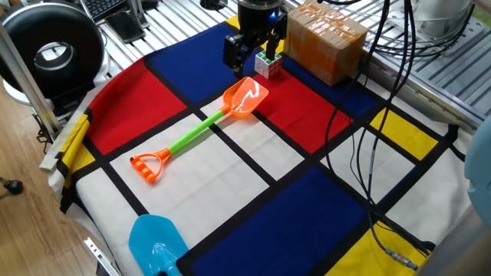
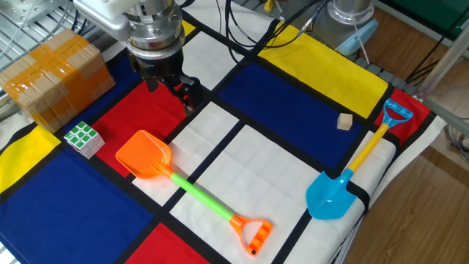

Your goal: Use a shovel to scoop up an object

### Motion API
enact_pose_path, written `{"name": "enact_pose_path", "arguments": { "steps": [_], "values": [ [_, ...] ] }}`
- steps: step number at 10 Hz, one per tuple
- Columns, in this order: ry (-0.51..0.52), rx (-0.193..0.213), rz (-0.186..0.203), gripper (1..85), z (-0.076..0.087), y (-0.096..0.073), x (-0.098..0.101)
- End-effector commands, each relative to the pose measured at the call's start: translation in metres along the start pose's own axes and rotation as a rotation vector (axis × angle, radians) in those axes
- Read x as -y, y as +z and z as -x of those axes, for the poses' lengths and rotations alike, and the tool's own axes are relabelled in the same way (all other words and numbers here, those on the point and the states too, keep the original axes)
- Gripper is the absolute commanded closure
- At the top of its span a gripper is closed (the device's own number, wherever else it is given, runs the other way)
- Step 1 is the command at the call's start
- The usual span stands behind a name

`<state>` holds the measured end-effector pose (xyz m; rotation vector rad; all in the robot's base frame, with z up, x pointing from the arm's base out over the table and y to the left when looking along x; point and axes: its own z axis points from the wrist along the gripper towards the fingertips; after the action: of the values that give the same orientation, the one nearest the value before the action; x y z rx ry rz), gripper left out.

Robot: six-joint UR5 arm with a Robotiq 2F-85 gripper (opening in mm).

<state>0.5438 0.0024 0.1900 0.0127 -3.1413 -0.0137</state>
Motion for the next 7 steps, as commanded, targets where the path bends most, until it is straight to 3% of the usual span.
{"name": "enact_pose_path", "arguments": {
  "steps": [1, 7],
  "values": [
    [-0.077, 0.149, 0.046, 46.7, 0.0379, -0.0031, -0.0157],
    [-0.087, 0.151, 0.036, 46.7, 0.0387, -0.0031, -0.0133]
  ]
}}
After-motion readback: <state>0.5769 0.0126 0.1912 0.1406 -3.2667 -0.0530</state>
